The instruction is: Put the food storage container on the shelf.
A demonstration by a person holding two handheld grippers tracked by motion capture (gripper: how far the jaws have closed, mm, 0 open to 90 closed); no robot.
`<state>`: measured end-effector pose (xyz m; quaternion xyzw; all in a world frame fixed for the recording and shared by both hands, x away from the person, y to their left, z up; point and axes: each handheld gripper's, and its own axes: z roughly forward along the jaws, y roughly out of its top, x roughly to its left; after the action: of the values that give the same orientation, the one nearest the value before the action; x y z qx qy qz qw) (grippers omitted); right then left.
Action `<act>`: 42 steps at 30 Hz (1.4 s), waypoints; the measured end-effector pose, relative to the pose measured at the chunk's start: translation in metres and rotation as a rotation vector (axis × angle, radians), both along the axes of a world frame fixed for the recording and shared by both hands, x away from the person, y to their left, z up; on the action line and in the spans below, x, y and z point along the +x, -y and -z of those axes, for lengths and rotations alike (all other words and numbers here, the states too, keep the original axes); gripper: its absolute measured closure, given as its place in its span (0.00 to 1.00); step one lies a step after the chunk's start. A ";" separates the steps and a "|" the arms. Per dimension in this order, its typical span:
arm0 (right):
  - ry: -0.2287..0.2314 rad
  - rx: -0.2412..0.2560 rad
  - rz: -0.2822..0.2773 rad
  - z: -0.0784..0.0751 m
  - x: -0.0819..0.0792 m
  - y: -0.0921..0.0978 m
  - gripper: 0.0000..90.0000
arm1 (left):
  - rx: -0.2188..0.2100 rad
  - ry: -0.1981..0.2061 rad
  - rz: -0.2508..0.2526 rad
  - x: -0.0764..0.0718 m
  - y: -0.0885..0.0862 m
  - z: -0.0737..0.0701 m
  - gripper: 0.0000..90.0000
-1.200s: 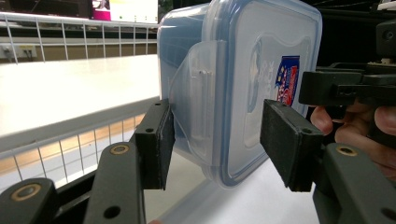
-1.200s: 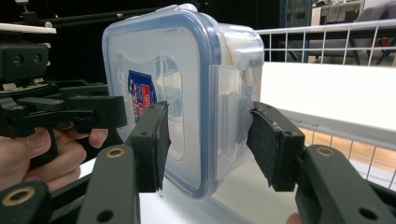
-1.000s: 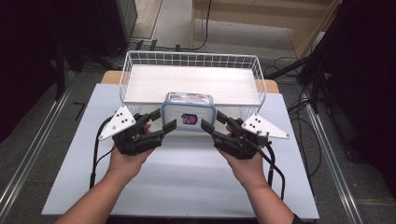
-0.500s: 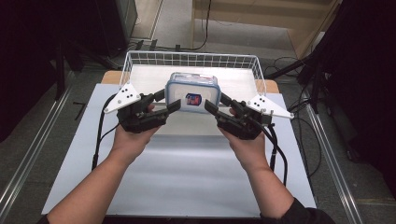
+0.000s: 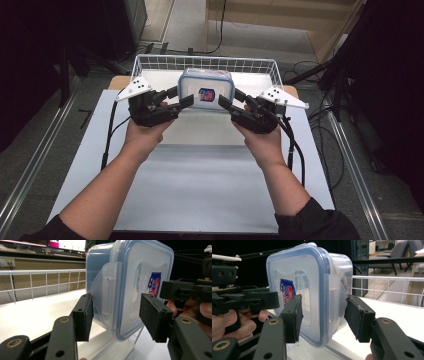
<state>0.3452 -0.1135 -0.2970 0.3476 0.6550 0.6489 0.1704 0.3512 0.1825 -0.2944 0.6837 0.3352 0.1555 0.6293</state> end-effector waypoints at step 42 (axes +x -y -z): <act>-0.419 0.129 -0.126 -0.003 0.054 0.019 0.62 | -0.190 -0.422 0.102 0.045 -0.021 0.006 0.63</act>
<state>0.3990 -0.1325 -0.2942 0.4434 0.6537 0.6124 -0.0331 0.3965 0.2037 -0.3005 0.6550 0.4374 -0.0550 0.6137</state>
